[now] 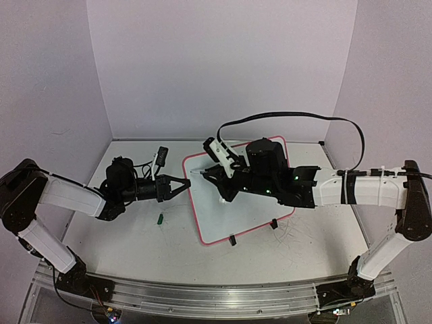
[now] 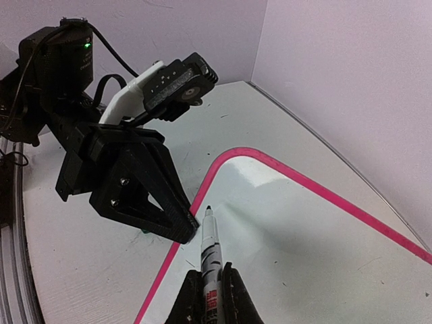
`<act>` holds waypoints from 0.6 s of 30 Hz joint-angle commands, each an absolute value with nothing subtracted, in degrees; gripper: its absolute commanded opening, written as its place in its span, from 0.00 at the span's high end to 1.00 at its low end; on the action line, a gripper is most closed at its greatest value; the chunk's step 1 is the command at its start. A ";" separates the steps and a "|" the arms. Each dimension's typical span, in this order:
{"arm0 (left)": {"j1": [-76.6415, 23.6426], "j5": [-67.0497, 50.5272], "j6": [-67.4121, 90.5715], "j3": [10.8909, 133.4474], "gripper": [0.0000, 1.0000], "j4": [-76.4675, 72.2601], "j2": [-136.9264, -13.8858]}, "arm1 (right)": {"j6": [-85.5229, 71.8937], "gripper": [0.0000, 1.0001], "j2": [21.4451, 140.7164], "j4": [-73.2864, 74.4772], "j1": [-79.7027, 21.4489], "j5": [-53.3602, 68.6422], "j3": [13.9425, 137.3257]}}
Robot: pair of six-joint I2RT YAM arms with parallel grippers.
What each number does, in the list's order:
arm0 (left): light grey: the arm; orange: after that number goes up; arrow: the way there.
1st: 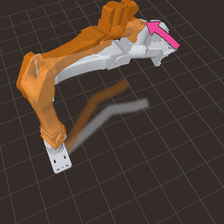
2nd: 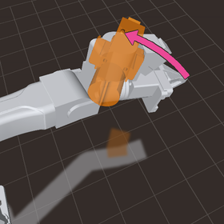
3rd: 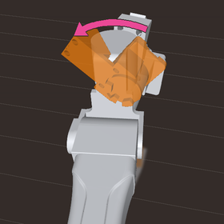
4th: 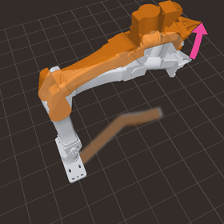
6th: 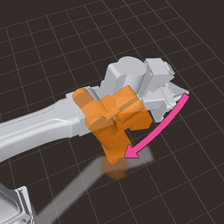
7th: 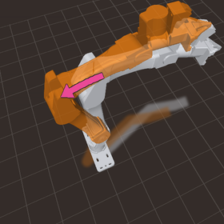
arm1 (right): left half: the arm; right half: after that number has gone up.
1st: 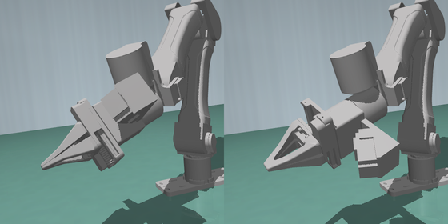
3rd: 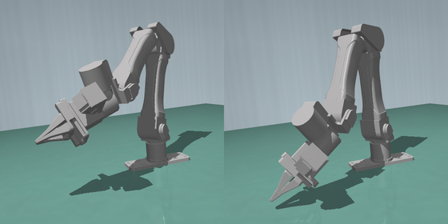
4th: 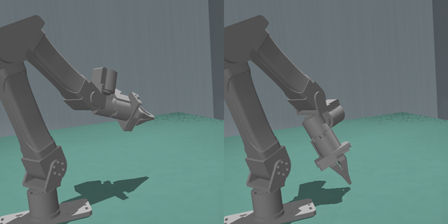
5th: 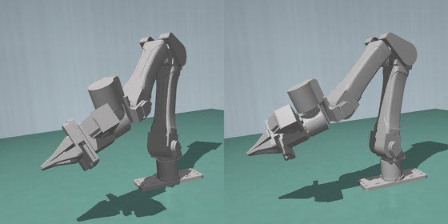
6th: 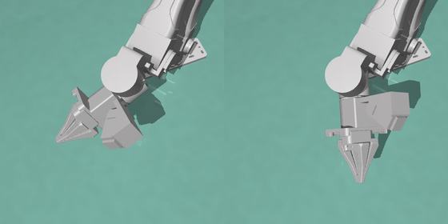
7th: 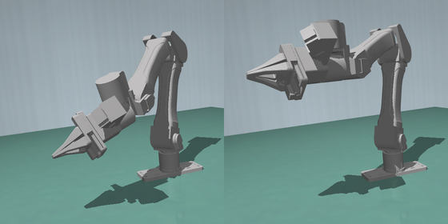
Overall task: Write a sentence on the whiteboard
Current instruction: Hold the whiteboard at the center of the board, then write a sentence on the whiteboard.
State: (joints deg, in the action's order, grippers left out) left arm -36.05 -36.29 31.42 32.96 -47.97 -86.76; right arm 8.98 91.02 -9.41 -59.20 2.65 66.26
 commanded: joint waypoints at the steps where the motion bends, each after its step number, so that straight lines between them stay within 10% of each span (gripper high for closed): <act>1: -36.10 -36.65 31.06 35.12 1.00 -48.95 -86.87 | 9.49 1.00 89.61 -10.60 -59.66 2.52 66.70; 18: -36.04 -36.59 31.46 34.21 0.83 -48.49 -84.95 | 9.41 1.00 88.38 -10.63 -59.85 2.99 64.78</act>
